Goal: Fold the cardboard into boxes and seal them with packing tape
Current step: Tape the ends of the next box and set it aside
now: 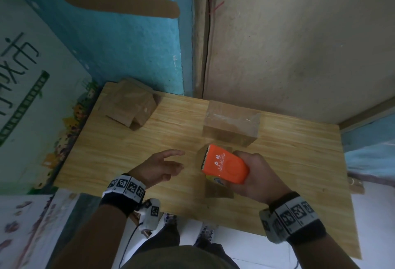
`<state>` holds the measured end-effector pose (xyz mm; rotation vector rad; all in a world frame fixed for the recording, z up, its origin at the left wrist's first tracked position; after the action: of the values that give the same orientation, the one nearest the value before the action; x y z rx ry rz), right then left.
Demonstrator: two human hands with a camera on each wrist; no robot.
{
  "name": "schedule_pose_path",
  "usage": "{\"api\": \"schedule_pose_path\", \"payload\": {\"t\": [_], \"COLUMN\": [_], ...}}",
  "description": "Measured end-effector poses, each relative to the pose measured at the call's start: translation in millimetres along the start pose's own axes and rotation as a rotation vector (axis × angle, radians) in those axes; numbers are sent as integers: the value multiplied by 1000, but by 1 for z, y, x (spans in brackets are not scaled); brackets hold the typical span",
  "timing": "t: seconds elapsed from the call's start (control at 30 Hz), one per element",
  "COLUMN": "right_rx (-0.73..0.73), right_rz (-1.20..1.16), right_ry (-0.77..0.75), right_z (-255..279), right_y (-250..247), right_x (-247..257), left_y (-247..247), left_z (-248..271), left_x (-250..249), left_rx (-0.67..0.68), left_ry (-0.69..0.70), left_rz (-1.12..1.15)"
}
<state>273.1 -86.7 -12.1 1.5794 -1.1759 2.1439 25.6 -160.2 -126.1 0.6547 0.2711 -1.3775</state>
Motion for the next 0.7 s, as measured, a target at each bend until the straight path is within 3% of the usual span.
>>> {"api": "schedule_pose_path", "payload": {"t": [0.13, 0.3, 0.4, 0.57, 0.7], "right_rx": [7, 31, 71, 129, 118], "right_rz": [-13, 18, 64, 149, 169], "right_ry": [-16, -25, -31, -55, -74], "right_z": [-4, -10, -14, -21, -24], "right_y": [3, 13, 21, 31, 33], "right_x": [6, 9, 10, 15, 16], "left_y": [-13, -21, -17, 7, 11], "left_z": [6, 0, -7, -20, -29], "left_x": [22, 50, 67, 68, 49], "left_rx": [8, 30, -29, -119, -284], "left_ry": [-75, -80, -99, -140, -90], "left_rz": [4, 406, 477, 206, -60]}}
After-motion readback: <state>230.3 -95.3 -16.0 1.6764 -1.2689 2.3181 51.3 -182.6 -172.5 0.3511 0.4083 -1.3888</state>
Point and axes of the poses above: each hand's wrist, its own z-axis away from the middle knuckle, its own y-axis out of the palm, x = y × z, the point moved 9 cm from there along -z, towards the middle knuckle, and after that the axes turned 9 degrees about -y, right-handed, at the moved point
